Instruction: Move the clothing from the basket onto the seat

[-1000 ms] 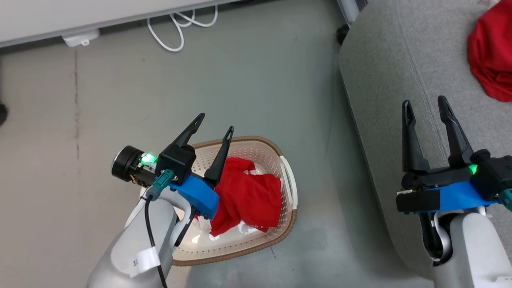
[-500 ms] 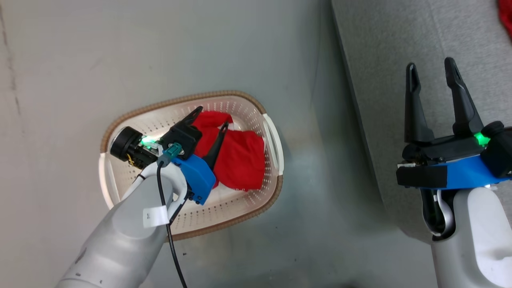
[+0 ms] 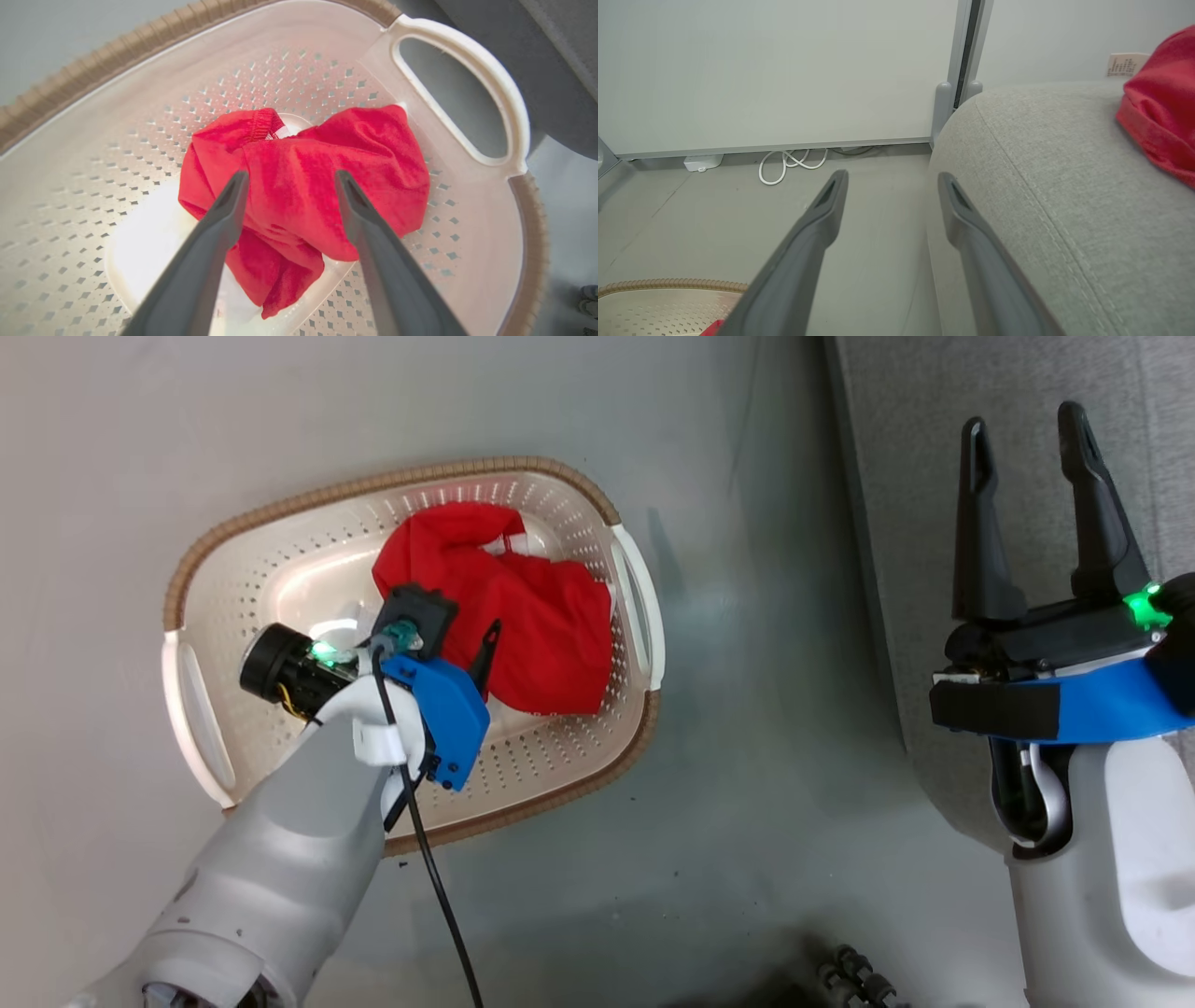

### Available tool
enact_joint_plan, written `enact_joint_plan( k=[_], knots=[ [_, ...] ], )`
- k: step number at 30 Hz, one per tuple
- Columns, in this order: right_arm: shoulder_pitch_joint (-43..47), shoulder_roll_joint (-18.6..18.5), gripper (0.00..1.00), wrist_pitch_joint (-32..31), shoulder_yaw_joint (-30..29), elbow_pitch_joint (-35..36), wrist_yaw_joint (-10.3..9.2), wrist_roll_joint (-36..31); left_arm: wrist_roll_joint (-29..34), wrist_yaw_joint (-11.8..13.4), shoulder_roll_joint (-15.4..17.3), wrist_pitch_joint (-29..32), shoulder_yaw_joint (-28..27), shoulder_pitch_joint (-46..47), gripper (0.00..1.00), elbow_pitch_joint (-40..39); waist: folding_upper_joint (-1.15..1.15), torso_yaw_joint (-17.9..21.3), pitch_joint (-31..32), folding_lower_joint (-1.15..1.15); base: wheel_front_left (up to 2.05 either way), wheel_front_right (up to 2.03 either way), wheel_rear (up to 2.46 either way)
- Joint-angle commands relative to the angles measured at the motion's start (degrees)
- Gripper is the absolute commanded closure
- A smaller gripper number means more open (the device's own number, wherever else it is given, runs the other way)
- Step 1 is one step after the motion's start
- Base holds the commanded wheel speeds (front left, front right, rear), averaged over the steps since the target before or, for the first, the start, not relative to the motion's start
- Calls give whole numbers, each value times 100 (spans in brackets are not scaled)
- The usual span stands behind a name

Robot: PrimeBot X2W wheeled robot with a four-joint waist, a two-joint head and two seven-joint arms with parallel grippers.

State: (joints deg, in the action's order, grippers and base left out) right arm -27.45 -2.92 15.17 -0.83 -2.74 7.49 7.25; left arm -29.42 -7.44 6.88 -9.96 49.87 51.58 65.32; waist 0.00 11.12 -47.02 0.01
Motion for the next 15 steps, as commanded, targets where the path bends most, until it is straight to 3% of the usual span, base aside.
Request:
enact_joint_plan(
  k=[1, 15],
  knots=[
    [-124, 5, 0, -4, -6, 38, 1, 42, -78, -2, -8, 82, 50, 155, 0, 52, 0, 13, -163, -1, 0, 0, 0],
    [-233, 4, 0, -4, -45, 226, 1, -4, -985, -2, -17, 727, 313, 671, 0, 460, 0, 13, -812, -1, 0, 0, 0]
  ],
)
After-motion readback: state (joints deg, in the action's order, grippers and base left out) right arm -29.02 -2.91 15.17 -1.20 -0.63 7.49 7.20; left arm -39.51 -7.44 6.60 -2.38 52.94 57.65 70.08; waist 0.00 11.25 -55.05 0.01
